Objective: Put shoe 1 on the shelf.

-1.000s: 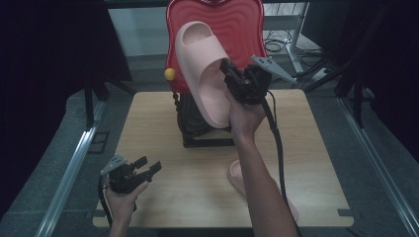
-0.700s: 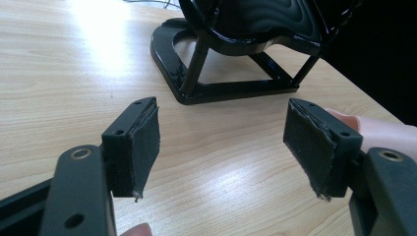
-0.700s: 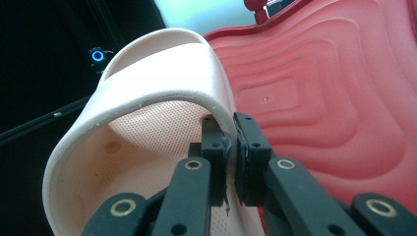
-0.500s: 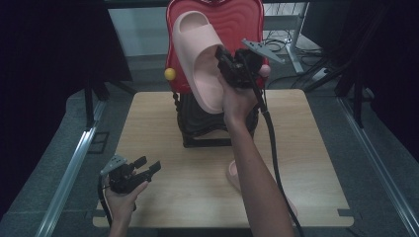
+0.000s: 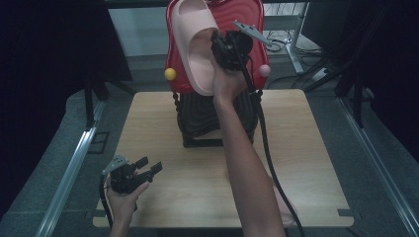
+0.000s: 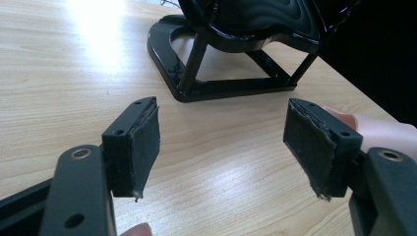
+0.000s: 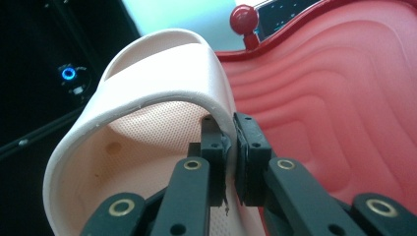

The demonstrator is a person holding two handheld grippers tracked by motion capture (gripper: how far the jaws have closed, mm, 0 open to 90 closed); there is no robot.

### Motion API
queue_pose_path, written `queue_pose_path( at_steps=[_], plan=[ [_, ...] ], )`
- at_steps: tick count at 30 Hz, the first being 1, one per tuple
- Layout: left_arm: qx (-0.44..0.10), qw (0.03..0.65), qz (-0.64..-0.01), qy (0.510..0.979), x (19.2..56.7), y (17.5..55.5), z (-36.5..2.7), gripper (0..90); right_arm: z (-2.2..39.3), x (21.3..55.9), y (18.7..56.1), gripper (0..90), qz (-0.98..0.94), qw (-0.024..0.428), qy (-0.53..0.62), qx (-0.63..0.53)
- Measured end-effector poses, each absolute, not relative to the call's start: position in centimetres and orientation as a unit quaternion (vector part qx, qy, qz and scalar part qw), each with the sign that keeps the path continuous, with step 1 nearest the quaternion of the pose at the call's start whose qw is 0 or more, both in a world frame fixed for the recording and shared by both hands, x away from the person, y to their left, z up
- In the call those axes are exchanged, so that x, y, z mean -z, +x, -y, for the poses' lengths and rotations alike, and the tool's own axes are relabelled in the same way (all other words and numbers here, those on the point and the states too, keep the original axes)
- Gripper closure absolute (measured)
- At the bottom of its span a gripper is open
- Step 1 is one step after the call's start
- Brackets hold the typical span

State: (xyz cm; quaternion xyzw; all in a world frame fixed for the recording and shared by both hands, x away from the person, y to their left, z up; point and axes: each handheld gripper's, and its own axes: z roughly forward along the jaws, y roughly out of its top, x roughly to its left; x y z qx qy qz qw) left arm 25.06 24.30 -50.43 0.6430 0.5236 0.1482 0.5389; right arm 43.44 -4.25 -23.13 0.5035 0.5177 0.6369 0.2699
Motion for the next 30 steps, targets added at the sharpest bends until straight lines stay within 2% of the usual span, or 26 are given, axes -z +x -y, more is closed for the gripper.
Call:
queue_pose_path(
  at_steps=[16,30],
  plan=[
    [-0.145,0.543,-0.53,0.635,50.6,25.1,-24.9,29.9,2.9,22.1,46.2,83.4,-0.491,0.282,0.526,-0.635],
    [-0.147,0.544,-0.529,0.635,50.6,25.1,-25.1,29.9,1.0,22.9,47.4,80.3,-0.49,0.278,0.532,-0.632]
  ],
)
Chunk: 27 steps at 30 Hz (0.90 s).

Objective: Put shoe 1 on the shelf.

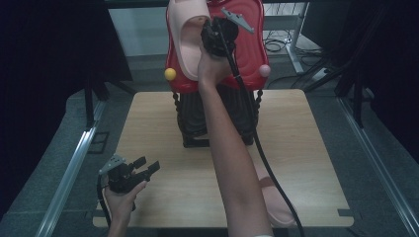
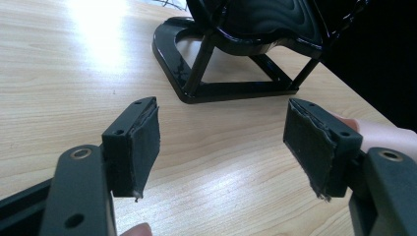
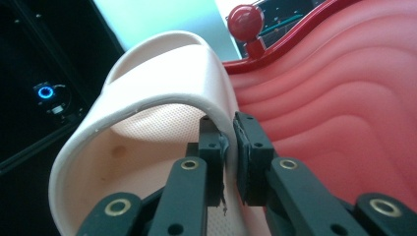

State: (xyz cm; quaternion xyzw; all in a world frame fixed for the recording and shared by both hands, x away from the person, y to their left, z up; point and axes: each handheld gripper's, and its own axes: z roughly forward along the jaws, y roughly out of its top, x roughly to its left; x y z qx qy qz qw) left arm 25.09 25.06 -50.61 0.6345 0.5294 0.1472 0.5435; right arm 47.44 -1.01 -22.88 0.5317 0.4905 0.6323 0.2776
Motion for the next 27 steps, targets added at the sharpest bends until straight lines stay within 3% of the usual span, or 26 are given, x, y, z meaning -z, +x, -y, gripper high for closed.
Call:
queue_pose_path(
  at_steps=[6,11,27],
  plan=[
    [-0.147,0.544,-0.529,0.634,50.6,25.1,-25.0,29.9,0.9,22.8,47.1,61.0,-0.508,0.267,0.513,-0.638],
    [-0.148,0.543,-0.528,0.636,50.6,25.1,-24.8,29.9,1.3,22.8,46.6,55.1,-0.526,0.258,0.5,-0.638],
    [-0.153,0.543,-0.523,0.639,50.3,25.0,-24.5,29.9,4.4,24.4,42.7,54.6,-0.577,0.221,0.451,-0.645]
  ],
)
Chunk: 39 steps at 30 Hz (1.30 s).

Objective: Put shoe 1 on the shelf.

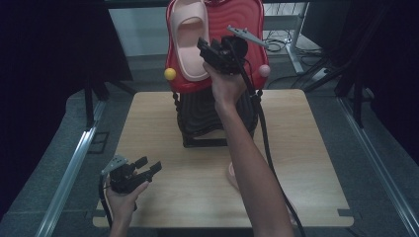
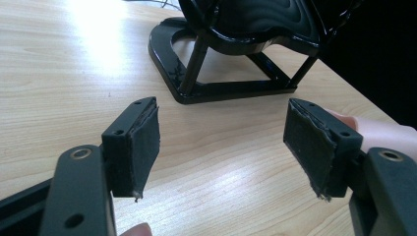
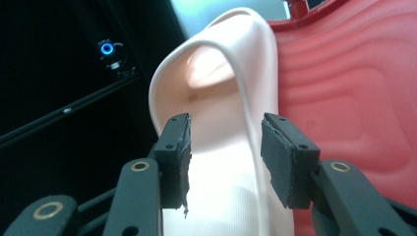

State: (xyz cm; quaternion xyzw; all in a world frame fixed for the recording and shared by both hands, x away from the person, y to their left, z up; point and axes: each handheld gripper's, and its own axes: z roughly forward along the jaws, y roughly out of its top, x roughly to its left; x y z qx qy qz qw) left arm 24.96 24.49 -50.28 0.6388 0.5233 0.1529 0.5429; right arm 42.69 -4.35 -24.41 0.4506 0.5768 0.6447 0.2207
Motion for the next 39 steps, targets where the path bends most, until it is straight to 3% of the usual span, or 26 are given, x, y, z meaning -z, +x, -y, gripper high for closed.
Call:
queue_pose_path(
  at_steps=[15,39],
  plan=[
    [-0.147,0.538,-0.525,0.642,50.5,25.1,-24.3,29.8,7.7,27.2,37.5,54.6,-0.598,0.186,0.415,-0.66],
    [-0.143,0.53,-0.526,0.65,51.0,25.3,-23.7,29.7,15.8,36.1,31.0,54.9,-0.624,0.163,0.425,-0.635]
  ],
)
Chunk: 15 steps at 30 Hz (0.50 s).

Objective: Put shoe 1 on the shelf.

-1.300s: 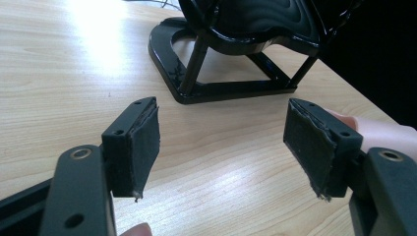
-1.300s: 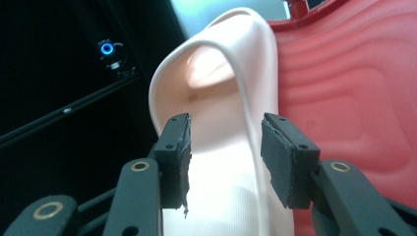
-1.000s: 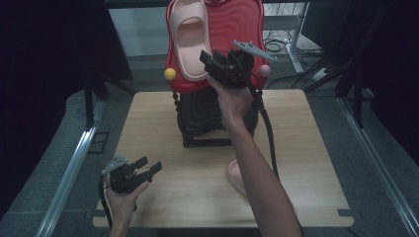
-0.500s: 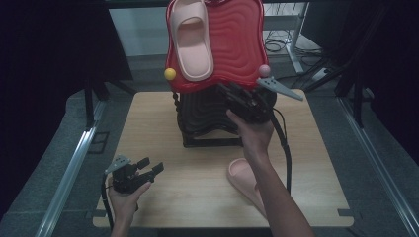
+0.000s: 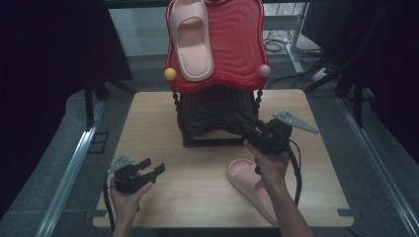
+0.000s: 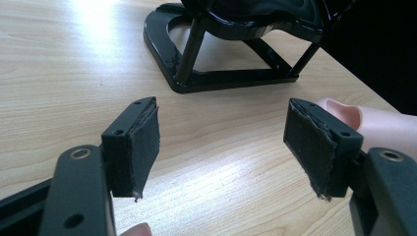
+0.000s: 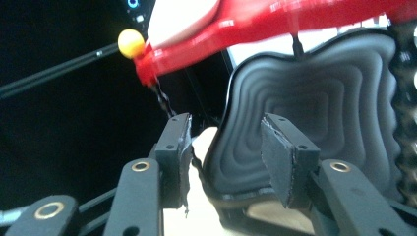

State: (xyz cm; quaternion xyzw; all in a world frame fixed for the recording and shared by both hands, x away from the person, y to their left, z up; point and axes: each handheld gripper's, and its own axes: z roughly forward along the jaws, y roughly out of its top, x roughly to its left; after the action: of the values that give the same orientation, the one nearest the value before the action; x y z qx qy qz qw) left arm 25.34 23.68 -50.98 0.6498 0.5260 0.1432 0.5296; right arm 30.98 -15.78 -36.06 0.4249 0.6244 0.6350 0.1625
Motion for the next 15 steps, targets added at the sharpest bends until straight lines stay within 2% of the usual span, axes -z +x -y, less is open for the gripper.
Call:
queue_pose_path(
  at_steps=[15],
  plan=[
    [-0.144,0.528,-0.526,0.651,51.0,25.4,-23.4,29.9,20.1,41.4,27.9,56.0,-0.653,0.157,0.434,-0.6]
  ],
)
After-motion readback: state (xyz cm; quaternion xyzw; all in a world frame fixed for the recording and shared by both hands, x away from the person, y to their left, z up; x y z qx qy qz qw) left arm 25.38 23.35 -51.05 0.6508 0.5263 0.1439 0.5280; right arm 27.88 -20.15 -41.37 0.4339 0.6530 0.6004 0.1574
